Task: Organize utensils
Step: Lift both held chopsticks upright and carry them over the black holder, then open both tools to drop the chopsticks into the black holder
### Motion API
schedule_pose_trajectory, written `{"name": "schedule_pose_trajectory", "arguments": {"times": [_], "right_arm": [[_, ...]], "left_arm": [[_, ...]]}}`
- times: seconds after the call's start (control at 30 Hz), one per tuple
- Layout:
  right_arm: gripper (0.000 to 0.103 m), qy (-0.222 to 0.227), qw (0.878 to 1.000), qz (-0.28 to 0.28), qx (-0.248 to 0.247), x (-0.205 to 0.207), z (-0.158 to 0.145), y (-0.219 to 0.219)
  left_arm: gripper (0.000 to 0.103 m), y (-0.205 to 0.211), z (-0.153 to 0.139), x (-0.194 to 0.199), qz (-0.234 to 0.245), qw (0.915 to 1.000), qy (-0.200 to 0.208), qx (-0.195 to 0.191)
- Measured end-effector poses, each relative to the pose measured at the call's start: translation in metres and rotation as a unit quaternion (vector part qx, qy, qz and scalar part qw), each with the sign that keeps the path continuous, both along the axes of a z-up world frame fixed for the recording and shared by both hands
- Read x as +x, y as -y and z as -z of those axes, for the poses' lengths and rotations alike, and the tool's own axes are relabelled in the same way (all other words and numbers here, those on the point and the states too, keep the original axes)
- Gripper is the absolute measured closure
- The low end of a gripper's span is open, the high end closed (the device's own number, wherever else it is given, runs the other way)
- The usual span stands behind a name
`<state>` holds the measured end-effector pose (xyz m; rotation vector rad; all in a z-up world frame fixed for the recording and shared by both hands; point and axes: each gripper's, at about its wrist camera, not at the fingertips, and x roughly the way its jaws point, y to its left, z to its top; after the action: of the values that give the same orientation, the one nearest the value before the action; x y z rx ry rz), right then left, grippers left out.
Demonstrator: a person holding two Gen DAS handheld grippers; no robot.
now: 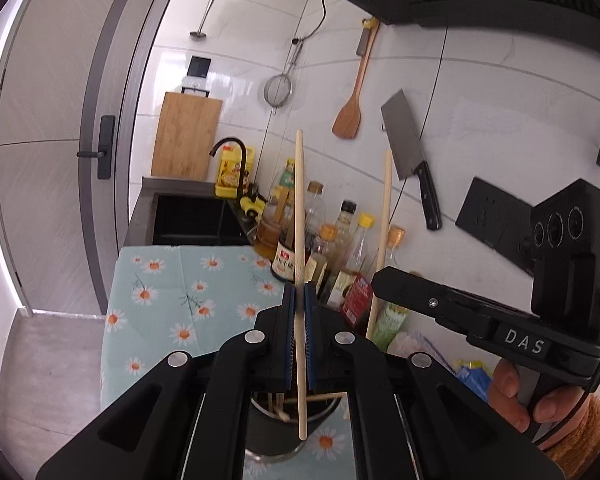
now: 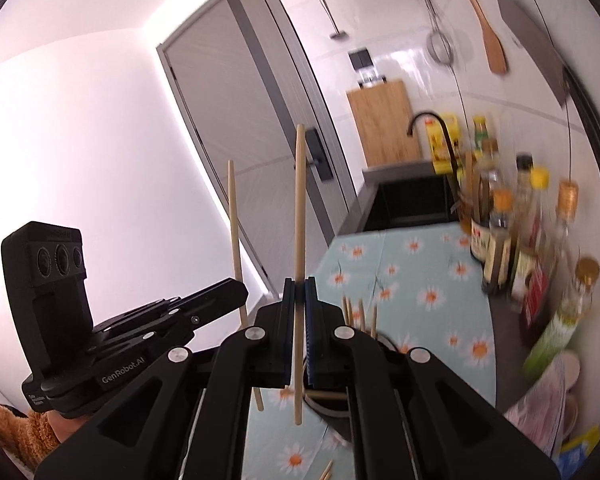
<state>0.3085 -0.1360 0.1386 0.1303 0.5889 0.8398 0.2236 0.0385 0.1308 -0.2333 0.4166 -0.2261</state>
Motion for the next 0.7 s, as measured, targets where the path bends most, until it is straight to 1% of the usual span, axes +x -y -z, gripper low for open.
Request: {"name": "schedule_pose_trajectory", "arguments": {"times": [0.1,0.13,0.23,0.3,0.4,0.53,0.7], "right_arm": [[0.097,0.013,1.0,0.011,-0.005,0.009,0.002,-0.002],[0.097,0.016,1.0,0.016,-0.009,0.012,0.004,-0.002],[0.097,0.023,0.999,0.025,-0.017,0.02,0.013,-0.005],[0.097,0.024,0.999,0.027,-0.02,0.025,0.022,-0.006],[0.097,0.019,0.999,0.028,-0.015,0.03,0.032,-0.004],[0.097,0.017,0.999,0.033,-0.011,0.035,0.041,-0.002],[0.097,0.007,0.999,0.031,-0.022,0.039,0.056,-0.008]], "left_arm": [[0.099,-0.002,-0.001,0.005,-0.002,0.9995,0.03,-0.001],[0.099,-0.002,0.0,0.006,-0.001,0.9994,0.035,-0.002],[0.099,-0.005,0.006,0.012,0.008,0.9985,0.05,-0.021],[0.099,-0.004,0.011,0.015,0.013,0.9977,0.063,-0.023],[0.099,-0.004,0.022,0.02,0.018,0.9973,0.069,-0.021],[0.099,-0.009,0.036,0.023,0.027,0.9961,0.079,-0.029],[0.099,-0.011,0.053,0.029,0.03,0.9966,0.07,-0.03]]}}
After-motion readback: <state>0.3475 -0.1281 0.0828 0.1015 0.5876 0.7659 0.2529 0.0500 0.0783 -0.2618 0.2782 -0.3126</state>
